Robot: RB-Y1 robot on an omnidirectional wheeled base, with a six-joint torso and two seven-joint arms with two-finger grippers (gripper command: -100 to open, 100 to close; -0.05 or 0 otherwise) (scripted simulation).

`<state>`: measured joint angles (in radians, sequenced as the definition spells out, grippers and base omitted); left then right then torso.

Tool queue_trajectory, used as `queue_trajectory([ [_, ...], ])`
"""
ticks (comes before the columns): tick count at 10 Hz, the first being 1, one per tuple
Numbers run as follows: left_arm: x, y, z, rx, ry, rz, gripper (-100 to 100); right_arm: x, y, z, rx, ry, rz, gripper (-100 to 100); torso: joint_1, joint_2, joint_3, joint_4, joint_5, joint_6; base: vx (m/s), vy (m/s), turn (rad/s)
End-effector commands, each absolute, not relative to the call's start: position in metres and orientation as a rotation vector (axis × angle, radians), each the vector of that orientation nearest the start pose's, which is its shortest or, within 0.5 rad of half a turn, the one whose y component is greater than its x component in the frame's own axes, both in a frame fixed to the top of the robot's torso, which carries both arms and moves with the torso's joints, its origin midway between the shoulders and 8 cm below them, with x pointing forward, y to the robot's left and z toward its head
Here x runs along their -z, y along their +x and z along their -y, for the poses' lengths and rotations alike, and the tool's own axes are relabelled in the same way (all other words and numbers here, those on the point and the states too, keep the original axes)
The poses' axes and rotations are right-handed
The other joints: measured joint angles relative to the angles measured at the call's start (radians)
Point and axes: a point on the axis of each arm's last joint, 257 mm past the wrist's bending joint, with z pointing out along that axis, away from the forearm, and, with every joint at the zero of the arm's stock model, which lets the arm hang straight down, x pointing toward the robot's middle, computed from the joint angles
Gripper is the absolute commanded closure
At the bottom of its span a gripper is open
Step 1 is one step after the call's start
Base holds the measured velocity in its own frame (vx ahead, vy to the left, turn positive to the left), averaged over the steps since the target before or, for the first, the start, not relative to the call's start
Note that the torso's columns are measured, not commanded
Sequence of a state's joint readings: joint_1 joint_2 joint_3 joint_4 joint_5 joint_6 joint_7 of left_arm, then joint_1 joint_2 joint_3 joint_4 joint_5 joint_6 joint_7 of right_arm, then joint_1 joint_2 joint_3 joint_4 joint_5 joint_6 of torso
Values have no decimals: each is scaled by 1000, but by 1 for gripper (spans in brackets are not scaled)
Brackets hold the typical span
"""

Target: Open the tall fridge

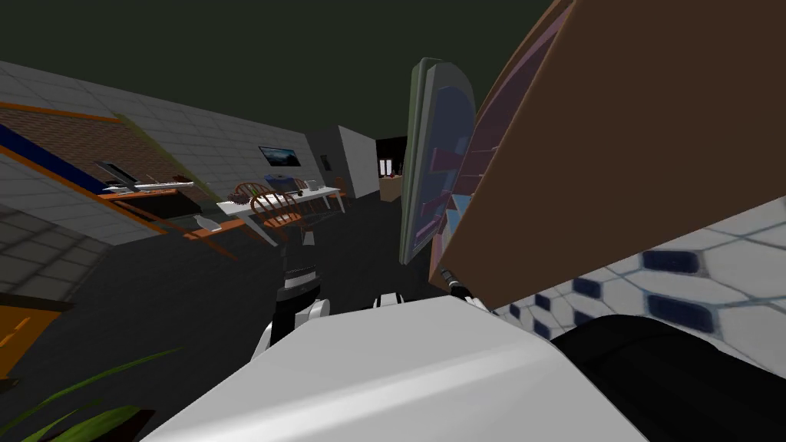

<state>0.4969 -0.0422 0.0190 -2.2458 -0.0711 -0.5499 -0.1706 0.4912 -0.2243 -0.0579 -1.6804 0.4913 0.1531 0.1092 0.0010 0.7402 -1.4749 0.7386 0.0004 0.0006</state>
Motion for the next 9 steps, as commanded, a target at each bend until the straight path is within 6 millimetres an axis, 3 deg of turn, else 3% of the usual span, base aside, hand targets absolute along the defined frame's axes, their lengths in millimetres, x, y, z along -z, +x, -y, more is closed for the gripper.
queue_trajectory([
  [1, -20, 342, -280, 1085, -562, -647, 0, 426, 319, 427, -65, 952, -1875, -100, 0, -1, 0, 0, 0, -1, 50, -7, 164],
  [2, -19, 342, -280, 1085, -562, -647, 0, 429, 316, 430, -47, 966, -1881, -100, -1, -2, -1, -1, 0, 0, 26, -8, -28],
  [4, -20, 342, -280, 1085, -562, -647, 0, 454, 291, 449, 87, 969, -1954, -100, -1, -3, -1, -1, -1, -2, 55, -11, 235],
  [5, -19, 342, -280, 1085, -562, -647, 0, 455, 289, 450, 92, 973, -1955, -100, -2, -3, -2, -1, -1, 0, 32, -15, -11],
  [6, -19, 342, -280, 1085, -562, -647, 0, 470, 270, 465, 193, 972, -2003, -100, -1, -2, -1, -1, -1, 0, 49, -22, 296],
  [8, -19, 342, -280, 1085, -562, -647, 0, 476, 261, 470, 235, 973, -2022, -100, -1, -2, -1, -1, 0, 0, 42, -14, 79],
  [9, -19, 342, -280, 1085, -562, -647, 0, 490, 240, 484, 338, 956, -2073, -100, 0, -1, -1, 0, 0, 0, 46, -4, 250],
])
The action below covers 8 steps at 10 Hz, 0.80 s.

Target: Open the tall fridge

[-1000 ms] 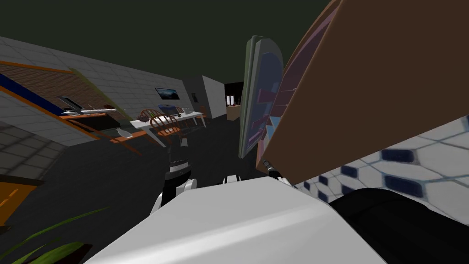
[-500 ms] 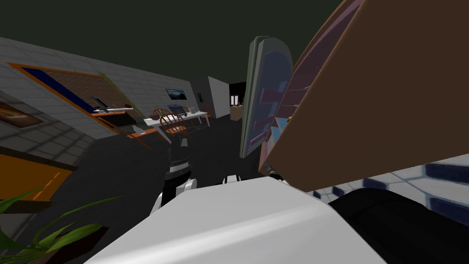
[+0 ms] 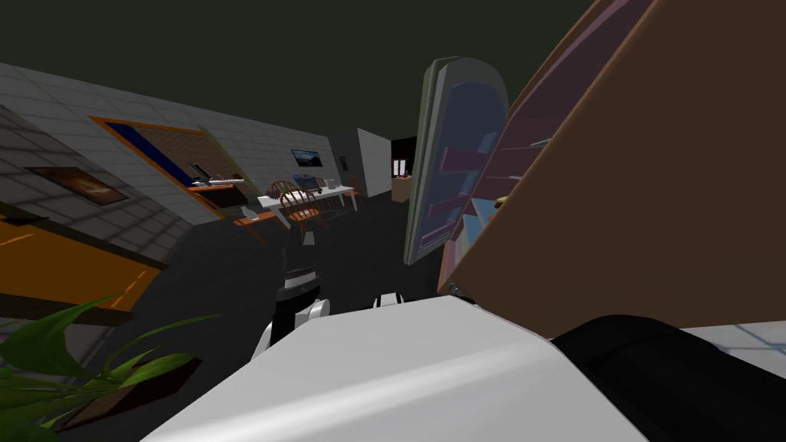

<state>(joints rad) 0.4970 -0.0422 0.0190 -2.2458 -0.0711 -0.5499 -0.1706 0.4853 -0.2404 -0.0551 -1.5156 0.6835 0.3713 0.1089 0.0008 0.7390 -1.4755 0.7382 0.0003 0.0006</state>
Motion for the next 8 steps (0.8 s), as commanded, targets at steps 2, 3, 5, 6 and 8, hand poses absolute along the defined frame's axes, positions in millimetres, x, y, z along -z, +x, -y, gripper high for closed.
queue_trajectory([
  [2, -19, 342, -280, 1085, -562, -647, 0, 502, 215, 502, 463, 953, -2116, -100, -1, -1, -1, 0, 0, 0, 58, -11, 253],
  [3, -19, 342, -280, 1085, -562, -647, 0, 503, 206, 508, 513, 947, -2128, -100, -1, -2, -1, 0, 0, -1, 61, -8, 143],
  [5, -19, 342, -280, 1085, -562, -647, 0, 512, 182, 523, 629, 929, -2168, -100, -1, 0, 0, 0, 0, 0, 36, -12, 101],
  [6, -19, 342, -280, 1085, -562, -647, 0, 511, 178, 527, 661, 929, -2168, -100, -1, -1, 0, 0, -1, -2, 47, -17, 206],
  [8, -19, 342, -280, 1085, -562, -647, 0, 515, 154, 543, 782, 909, -2199, -100, 0, 0, 0, 0, 0, 0, 30, -6, 149],
])
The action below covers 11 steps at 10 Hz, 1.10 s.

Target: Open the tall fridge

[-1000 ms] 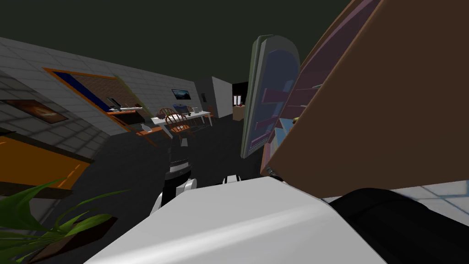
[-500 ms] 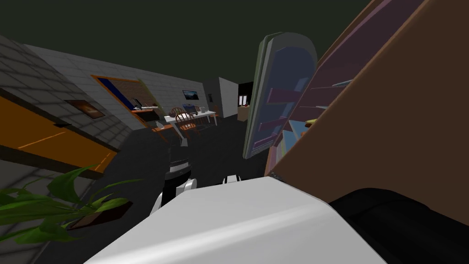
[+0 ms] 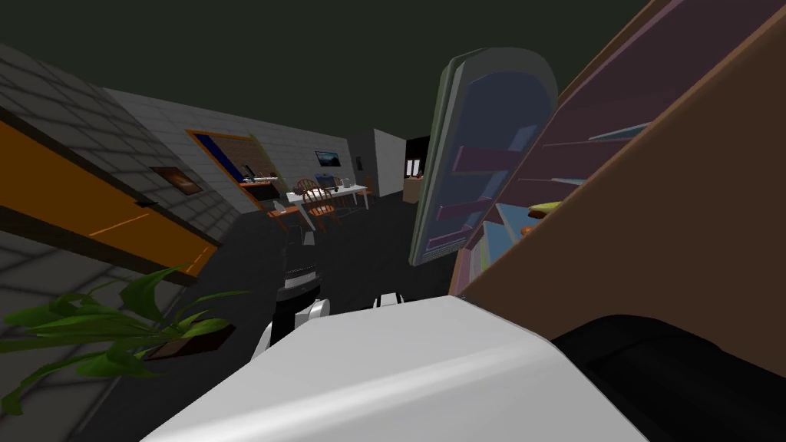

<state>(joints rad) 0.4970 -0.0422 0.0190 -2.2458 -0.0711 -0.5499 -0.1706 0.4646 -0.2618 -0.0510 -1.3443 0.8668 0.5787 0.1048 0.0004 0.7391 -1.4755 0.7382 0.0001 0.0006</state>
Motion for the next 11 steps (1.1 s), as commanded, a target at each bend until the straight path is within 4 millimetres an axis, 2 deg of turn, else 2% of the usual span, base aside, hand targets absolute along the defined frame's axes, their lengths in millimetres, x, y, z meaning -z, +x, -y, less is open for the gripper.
queue_trajectory([
  [1, -19, 342, -280, 1085, -562, -647, 0, 513, 150, 547, 815, 908, -2196, -100, 0, -1, 0, 0, 0, -2, 42, -8, 157],
  [2, -19, 342, -280, 1085, -562, -647, 0, 512, 147, 548, 828, 914, -2194, -100, 0, -1, -1, 0, 0, 0, 22, -8, -25],
  [3, -19, 342, -280, 1085, -562, -647, 0, 513, 129, 561, 933, 873, -2218, -100, 0, 0, 0, 0, 0, 0, 38, -5, 306],
  [5, -19, 342, -280, 1085, -562, -647, 0, 510, 122, 566, 975, 884, -2210, -100, -1, -2, -1, 0, 0, 0, 34, -14, 55],
  [6, -19, 342, -280, 1084, -562, -647, 0, 507, 108, 577, 1069, 854, -2218, -100, 0, 0, 0, 0, 0, 0, 32, -4, 281],
  [8, -19, 342, -280, 1085, -562, -647, 0, 504, 100, 582, 1118, 847, -2216, -100, 0, -1, -1, 0, 0, 0, 30, -7, 63],
  [9, -19, 342, -280, 1085, -562, -647, 0, 499, 84, 594, 1224, 804, -2221, -100, 0, 0, 0, 0, 0, 0, 39, 0, 284],
  [11, -19, 342, -280, 1085, -562, -647, 0, 489, 69, 607, 1342, 762, -2209, -100, -1, -2, -1, 0, 0, 0, 41, -8, 174],
])
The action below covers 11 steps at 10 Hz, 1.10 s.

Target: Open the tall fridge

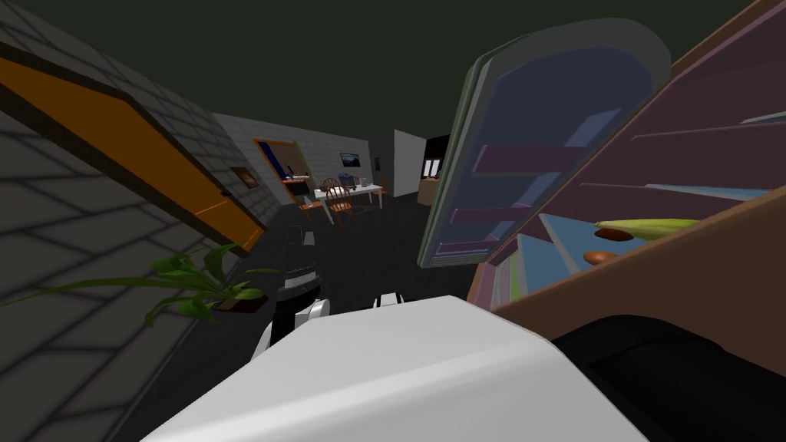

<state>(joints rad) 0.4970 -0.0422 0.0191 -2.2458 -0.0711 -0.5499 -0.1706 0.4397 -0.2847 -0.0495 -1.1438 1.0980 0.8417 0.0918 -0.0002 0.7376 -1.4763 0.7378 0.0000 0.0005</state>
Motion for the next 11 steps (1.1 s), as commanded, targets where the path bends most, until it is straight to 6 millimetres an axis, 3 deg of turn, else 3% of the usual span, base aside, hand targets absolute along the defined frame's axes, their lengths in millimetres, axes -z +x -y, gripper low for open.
queue_trajectory([
  [1, -19, 342, -280, 1085, -562, -647, 0, 484, 64, 610, 1386, 759, -2196, -100, 0, 0, 0, 0, 0, -1, 39, -8, 143],
  [7, -19, 342, -280, 1085, -562, -647, 0, 444, 33, 642, 1711, 600, -2116, -100, 0, 1, 0, 0, 0, 0, 31, 0, 151],
  [11, -19, 342, -280, 1085, -562, -647, 0, 413, 19, 658, 1901, 518, -2029, -100, 7, -9, -9, 2, 18, -15, 19, 15, 132],
])
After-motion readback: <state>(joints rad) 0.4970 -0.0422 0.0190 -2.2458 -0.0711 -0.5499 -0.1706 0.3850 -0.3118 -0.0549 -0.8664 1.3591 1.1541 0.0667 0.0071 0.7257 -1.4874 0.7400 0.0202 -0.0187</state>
